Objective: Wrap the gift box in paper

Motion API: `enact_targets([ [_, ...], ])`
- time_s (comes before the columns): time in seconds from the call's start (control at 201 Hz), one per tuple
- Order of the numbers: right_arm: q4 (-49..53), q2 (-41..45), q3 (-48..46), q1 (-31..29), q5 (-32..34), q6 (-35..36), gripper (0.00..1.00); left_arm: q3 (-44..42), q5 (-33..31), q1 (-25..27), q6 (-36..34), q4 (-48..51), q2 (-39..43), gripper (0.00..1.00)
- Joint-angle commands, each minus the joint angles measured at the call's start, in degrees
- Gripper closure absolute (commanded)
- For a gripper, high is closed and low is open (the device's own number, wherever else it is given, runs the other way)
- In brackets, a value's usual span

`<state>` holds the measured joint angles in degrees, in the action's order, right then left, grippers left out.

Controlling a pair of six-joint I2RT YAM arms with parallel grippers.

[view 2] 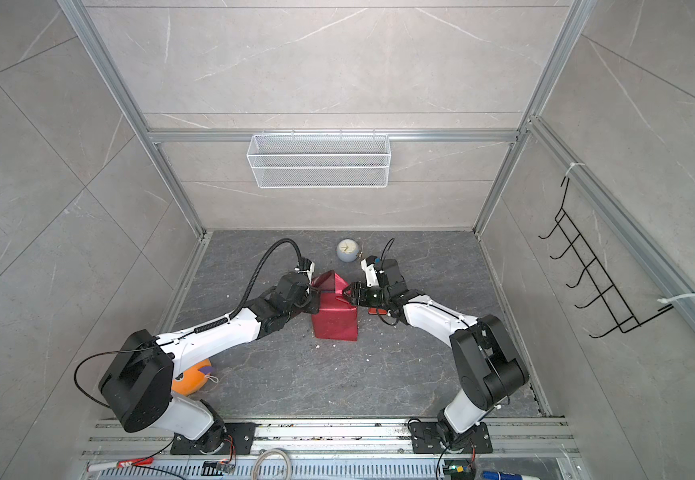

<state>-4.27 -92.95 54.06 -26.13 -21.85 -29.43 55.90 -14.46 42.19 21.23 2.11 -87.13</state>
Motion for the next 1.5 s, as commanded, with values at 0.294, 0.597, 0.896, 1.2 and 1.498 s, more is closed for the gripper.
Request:
enact_targets([
  [0.294,-2.25,2.5,-8.86,-1.8,5.41,-0.34,0.37,-0.7,3.21,0.52,1.21,-2.36,8.93,0.4],
  [0.597,-3.2,2.35,-9.32,-2.81,6.55,0.16,0.37,-3.03,4.93,-2.83,1.34,2.09,19.62,0.21],
  [0.896,-2.76,2.75,-8.9,-3.06,6.72,0.74,0.35,-6.74,15.23,-16.7,9.85,6.23,21.19,0.2],
  [1.2,-2.32,3.39,-8.9,-3.32,7.14,0.98,0.32,-4.84,22.18,-16.89,9.96,5.15,13.05,0.2],
  [1.498,-1.97,4.0,-9.4,-3.58,7.89,1.31,0.22,-4.27,27.49,-15.48,9.79,1.59,8.92,0.2],
])
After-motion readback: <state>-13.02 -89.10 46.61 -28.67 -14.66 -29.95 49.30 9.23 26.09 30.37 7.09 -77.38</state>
